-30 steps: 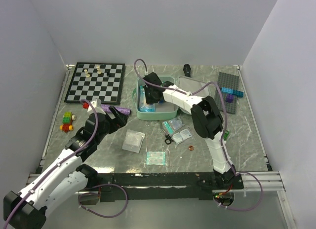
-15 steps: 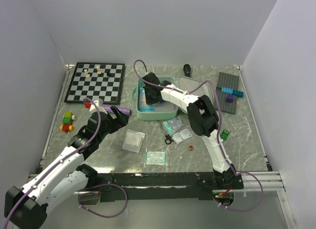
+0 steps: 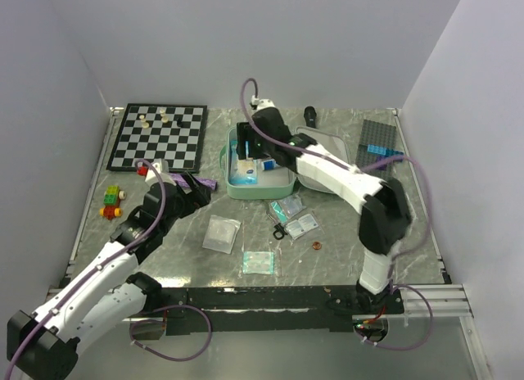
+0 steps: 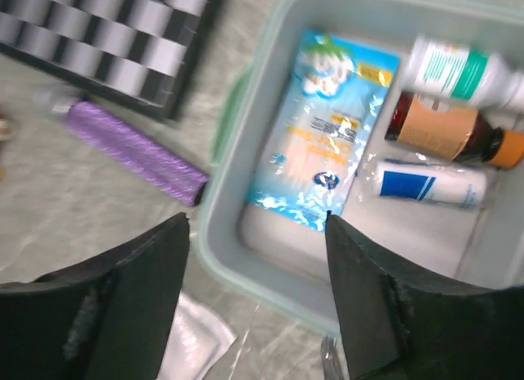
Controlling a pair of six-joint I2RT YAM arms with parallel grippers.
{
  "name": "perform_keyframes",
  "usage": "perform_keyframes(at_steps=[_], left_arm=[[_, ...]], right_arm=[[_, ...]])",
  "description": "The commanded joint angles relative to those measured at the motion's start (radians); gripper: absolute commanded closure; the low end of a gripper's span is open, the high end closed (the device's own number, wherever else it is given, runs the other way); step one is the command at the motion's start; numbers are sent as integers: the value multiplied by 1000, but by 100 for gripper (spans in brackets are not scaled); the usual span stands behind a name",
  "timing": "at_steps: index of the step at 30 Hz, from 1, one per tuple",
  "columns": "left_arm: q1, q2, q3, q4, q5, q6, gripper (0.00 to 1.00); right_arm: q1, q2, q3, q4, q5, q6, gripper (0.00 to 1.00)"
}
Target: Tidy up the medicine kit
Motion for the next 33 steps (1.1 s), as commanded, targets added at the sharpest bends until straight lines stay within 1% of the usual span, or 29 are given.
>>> perform_keyframes(at_steps=[1,3,5,7,9,11,13,16,21,27,33], left_arm=[[2,-23,19,-7,-28,3,2],[0,-23,-13,1,-19,-22,3],[2,-26,-49,9,-6,-48,4],[2,-34,-78,3,-8,-72,3],[2,-47,-93,-19,-22,-98,3],[2,-76,-98,-42,-37,-122,3],[2,-109,-96,-59,-48,-132,3],[2,-171,-103,-73,-49,-155,4],[3,-274,-115,-102,-75,-183,5],[2,-362,-124,-161,-121,-201,6],[2,-382,-132,-181,-132,-208,6]], right_arm=[[35,-218,-154,113,34,-33,24],[59,-279,-254,124,27,-13,24],[92,-322,-360,133,2,23,27],[139,-344,-461,153,-30,7,30],[196,-333,-509,139,-50,-18,30],[251,-303,-517,122,-55,-27,31],[299,-283,-527,142,-58,-19,33],[357,-224,-494,144,-50,-21,36],[394,-112,-388,113,-30,-41,41],[397,4,-294,73,-39,-59,47],[397,69,-265,26,-29,-56,50]])
